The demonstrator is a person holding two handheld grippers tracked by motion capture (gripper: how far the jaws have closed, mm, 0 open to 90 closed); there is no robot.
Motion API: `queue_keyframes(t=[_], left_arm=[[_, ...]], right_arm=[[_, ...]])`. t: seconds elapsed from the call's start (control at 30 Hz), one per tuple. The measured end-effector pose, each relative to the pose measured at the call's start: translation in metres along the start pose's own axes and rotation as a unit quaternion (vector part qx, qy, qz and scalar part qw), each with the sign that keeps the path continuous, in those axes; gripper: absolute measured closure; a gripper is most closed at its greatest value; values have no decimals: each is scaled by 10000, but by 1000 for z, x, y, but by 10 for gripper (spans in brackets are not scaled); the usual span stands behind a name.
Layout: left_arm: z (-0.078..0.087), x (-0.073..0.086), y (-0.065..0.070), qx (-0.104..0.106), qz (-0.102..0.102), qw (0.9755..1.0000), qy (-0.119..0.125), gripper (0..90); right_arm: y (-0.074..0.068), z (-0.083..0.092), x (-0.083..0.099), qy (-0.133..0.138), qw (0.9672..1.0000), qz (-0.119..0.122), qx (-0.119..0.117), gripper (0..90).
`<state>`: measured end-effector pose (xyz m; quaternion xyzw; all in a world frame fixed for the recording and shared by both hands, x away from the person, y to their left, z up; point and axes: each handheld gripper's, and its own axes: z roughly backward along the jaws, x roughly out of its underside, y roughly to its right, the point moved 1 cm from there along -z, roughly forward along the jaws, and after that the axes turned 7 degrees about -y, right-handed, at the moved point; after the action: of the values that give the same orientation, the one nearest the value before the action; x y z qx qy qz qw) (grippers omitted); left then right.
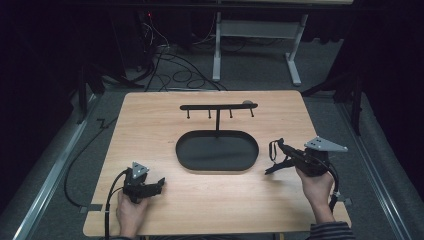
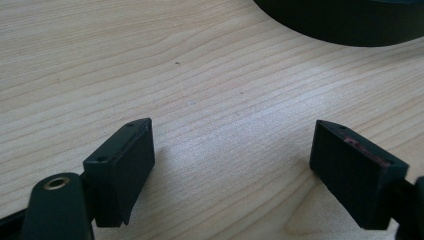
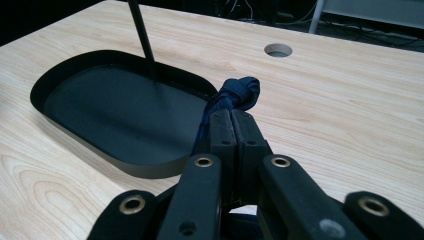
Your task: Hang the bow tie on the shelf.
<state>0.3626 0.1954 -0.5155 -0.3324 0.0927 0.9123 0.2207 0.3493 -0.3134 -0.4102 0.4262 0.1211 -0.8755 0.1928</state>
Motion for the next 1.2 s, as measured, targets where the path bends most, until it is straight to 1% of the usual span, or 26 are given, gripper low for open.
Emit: queue_keyframes(t=[0.07, 0.17, 0.4, 0.43, 0.47, 0.5, 0.63, 0.67, 0.73, 0.77, 1.2], left_arm=[[0, 0, 0, 0, 1, 10000, 0, 185], [0, 0, 0, 0, 0, 10000, 0, 185], [0, 0, 0, 1, -1, 10000, -1, 185], [0, 0, 0, 0, 1, 10000, 1, 185], [0, 0, 0, 0, 0, 10000, 0, 185], [0, 0, 0, 0, 1, 10000, 0, 185], [0, 0, 0, 0, 1, 10000, 0, 185], [0, 0, 0, 1, 0, 10000, 0, 185], [0, 0, 0, 0, 1, 10000, 0, 185], [0, 0, 0, 2, 1, 10000, -1, 185], [0, 0, 0, 2, 2, 10000, 0, 185]], right_arm=[[-3, 0, -1, -7, 9999, 111, 77, 900], [-8, 1, -3, -11, 9998, 196, 25, 900], [-13, 2, -8, 12, 9997, 205, -96, 900], [-14, 2, -9, 27, 9996, 239, -124, 900], [-16, 3, -10, 47, 9995, 215, -224, 900], [-16, 3, -10, 47, 9995, 215, -224, 900], [-20, 3, -14, 95, 9990, 238, -354, 900], [-21, 3, -15, 83, 9990, 229, -362, 900], [-23, 2, -17, 98, 9988, 285, -398, 900], [-26, 2, -19, 83, 9985, 319, -433, 900], [-36, 2, -28, 147, 9971, 446, -599, 900]])
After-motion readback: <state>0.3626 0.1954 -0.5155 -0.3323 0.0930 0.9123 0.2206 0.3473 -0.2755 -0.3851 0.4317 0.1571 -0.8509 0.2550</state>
